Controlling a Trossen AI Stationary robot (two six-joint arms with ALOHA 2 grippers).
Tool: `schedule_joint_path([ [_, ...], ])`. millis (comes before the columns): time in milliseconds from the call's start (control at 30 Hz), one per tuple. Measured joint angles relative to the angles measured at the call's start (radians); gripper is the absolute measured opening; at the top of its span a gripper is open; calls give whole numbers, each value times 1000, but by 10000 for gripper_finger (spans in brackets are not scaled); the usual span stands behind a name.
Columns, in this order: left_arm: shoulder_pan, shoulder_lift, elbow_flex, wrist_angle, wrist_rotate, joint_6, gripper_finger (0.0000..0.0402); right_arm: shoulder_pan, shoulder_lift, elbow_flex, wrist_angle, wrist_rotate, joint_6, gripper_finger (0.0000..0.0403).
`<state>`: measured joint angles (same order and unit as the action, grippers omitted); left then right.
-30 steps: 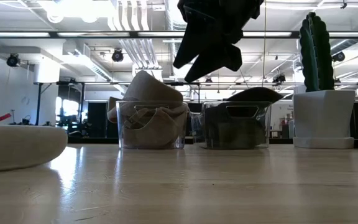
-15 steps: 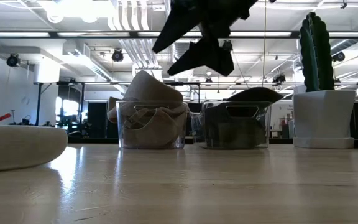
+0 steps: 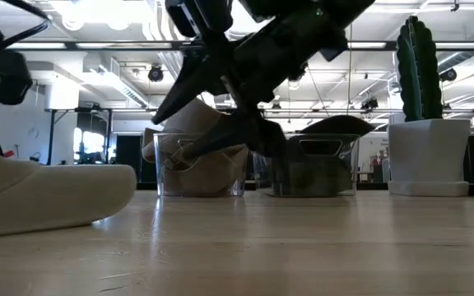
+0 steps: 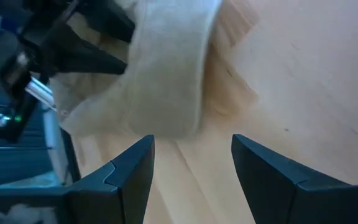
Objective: Pick & Place hat
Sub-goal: Put the brown cap into the left transparent bin
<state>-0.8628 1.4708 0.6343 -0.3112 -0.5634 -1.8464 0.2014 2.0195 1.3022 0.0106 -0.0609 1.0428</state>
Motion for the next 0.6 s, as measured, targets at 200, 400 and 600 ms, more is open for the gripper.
schedule_joint_path([
  [200,17,0,6,-1,-1,221,196,-19,29,0,92,-72,-2,210],
  [400,45,0,1,-2,-1,278,196,-26,68,1,94,-99,3,210],
  [600,96,0,1,48,35,405,196,-33,123,1,160,-104,32,210],
])
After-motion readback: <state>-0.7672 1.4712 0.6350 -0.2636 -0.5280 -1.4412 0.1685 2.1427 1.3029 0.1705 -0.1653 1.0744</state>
